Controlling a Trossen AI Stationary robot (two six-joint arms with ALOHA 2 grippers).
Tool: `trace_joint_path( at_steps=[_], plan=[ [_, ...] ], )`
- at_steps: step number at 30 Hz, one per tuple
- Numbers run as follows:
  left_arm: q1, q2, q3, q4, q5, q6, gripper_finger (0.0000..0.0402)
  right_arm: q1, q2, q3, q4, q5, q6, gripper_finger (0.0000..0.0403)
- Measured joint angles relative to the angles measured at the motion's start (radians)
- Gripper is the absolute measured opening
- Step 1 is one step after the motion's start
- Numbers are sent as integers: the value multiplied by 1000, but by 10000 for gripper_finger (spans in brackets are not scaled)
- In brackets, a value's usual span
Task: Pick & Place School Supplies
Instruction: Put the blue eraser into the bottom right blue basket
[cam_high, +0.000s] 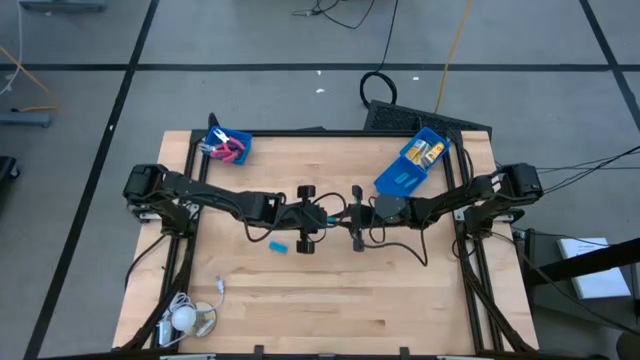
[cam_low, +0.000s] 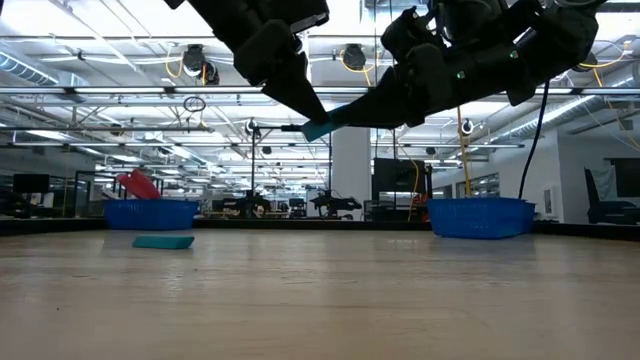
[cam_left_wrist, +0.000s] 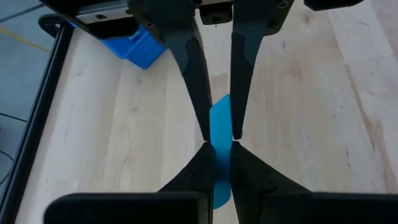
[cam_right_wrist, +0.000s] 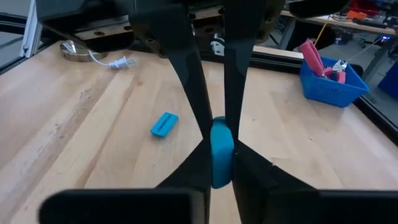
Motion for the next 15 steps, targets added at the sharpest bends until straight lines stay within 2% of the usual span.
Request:
trace_joint_path(
  at_steps=[4,6,11,15],
  plan=[
    [0,0,0,0,0,-4,35,0,0,0,0,2,-29,24],
    [-4,0,0,2,-1,-20,52,0,0,0,0,2,-29,24],
    [-33,-25,16,-2,2,-24,147,-17,-26,-1,-87,4,-11,24],
    [-57,-108,23,-5,2,-33,217,-39,-117,-1,-228,19,22,24]
  ],
)
